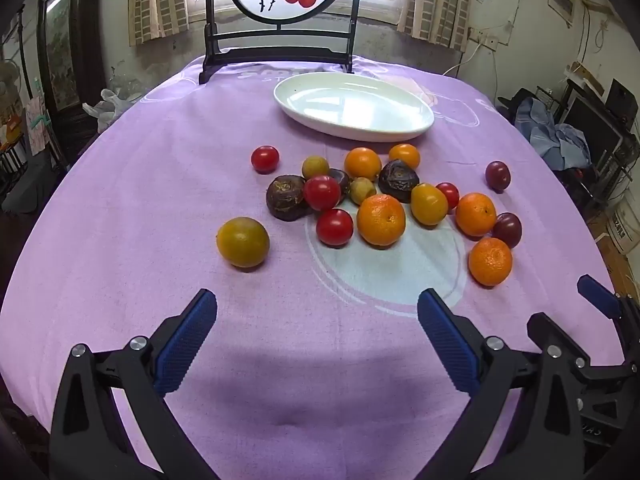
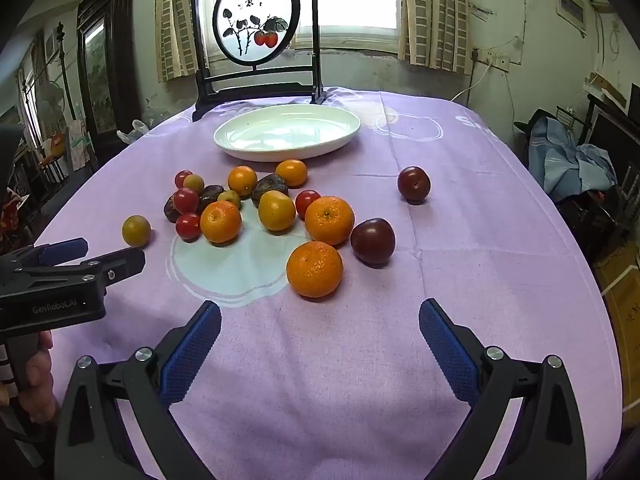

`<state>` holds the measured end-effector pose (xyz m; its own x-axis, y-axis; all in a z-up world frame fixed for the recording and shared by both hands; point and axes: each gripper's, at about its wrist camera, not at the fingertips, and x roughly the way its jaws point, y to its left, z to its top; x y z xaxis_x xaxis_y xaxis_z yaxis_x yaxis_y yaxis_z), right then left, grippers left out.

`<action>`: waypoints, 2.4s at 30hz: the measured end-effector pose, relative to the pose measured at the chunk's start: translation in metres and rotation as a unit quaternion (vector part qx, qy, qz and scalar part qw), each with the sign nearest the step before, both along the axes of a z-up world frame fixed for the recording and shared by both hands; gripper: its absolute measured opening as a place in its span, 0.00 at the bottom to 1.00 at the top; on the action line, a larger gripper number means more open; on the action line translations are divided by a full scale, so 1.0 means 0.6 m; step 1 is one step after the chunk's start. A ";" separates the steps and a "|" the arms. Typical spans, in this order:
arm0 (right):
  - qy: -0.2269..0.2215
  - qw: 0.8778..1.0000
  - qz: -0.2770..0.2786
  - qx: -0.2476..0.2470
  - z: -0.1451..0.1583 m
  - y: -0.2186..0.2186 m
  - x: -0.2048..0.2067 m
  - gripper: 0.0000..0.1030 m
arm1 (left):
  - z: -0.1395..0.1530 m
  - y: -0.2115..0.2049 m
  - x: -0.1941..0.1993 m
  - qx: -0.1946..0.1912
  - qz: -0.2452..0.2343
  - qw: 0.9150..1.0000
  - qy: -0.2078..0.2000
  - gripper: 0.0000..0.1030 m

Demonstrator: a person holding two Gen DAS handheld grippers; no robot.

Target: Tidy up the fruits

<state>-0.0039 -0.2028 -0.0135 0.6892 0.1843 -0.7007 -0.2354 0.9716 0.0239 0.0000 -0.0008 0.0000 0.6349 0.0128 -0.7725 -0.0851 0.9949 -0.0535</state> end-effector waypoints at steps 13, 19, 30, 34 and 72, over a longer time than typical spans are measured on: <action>0.004 1.000 -0.001 -0.002 -0.005 0.011 0.003 0.96 | 0.003 0.026 -0.013 -0.013 -0.001 1.000 0.001 0.96; 0.005 1.000 0.007 0.001 -0.004 0.009 0.004 0.96 | -0.002 0.007 0.002 -0.011 0.009 1.000 0.005 0.96; 0.006 1.000 0.008 0.002 -0.005 0.009 0.003 0.96 | -0.003 0.011 0.001 -0.013 0.012 1.000 0.005 0.96; 0.007 1.000 0.009 0.002 -0.009 0.010 0.001 0.96 | -0.005 0.010 0.000 -0.010 0.013 1.000 0.004 0.96; 0.013 1.000 0.009 0.003 -0.016 0.012 -0.001 0.96 | -0.011 0.003 0.000 -0.004 0.013 1.000 0.008 0.96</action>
